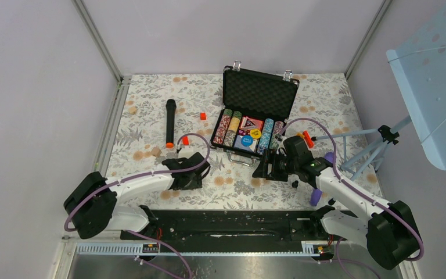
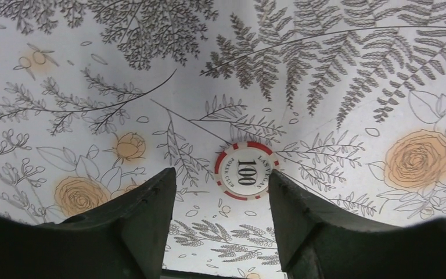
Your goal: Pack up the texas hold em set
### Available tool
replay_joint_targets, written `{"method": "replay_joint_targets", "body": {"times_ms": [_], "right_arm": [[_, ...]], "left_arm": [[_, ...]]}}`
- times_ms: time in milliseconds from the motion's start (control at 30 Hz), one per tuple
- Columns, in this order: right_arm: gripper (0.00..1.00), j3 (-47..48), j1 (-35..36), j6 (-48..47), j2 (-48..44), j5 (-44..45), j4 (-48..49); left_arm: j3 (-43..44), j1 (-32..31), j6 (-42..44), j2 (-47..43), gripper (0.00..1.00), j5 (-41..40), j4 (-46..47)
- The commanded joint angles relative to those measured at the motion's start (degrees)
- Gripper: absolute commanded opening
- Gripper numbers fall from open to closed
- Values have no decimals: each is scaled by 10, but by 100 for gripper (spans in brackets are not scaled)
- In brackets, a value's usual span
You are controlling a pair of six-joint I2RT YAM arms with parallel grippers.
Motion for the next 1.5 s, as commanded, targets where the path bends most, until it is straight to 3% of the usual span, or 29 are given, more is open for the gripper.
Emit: {"method": "replay_joint_targets", "body": {"times_ms": [0,233,633,1133,1467], "right_arm": [[77,9,7,3,-1,-6,14],[77,5,7,0,-2,-3,10],[77,4,7,3,0,-5,11],[77,4,7,0,-7,-3,4],[77,5,7,-2,-6,-2,1]], "left_arm": [[-6,3,8,15,56,15,38],[5,-19,7,39,47,31,49],[31,-87,-32,80,45,38,56],[95,-87,-21,55,53,9,20],[89,-88,-16,91,57,28,41]]}}
